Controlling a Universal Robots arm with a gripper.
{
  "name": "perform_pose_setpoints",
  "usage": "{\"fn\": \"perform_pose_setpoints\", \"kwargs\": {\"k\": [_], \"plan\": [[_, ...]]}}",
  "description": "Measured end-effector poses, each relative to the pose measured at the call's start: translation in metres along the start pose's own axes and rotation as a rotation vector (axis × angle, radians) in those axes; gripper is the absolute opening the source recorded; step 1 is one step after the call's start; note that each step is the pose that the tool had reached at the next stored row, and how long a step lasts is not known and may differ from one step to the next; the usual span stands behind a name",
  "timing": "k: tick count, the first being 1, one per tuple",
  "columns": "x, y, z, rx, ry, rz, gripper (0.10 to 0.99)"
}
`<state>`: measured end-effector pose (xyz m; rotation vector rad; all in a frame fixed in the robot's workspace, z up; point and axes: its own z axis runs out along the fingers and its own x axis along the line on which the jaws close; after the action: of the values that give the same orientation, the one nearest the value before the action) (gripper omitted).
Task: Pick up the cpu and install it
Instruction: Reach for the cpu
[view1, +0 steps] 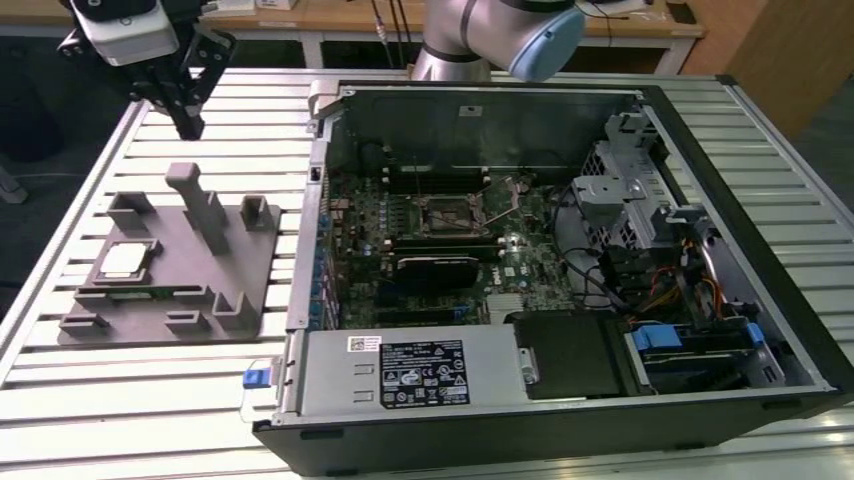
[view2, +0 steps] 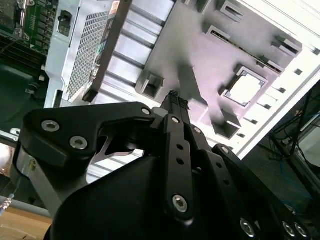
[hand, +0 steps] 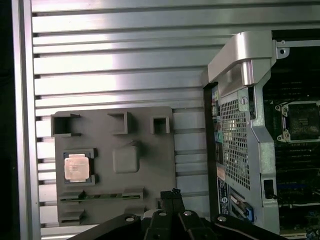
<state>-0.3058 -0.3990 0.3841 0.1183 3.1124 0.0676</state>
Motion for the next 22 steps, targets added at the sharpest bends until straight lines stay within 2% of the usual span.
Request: {"fn": "perform_pose_setpoints", "kwargs": {"k": [22], "plan": [[0.0267, -0.0024, 0.0089, 0.0, 0.0, 0.0, 0.106]]}}
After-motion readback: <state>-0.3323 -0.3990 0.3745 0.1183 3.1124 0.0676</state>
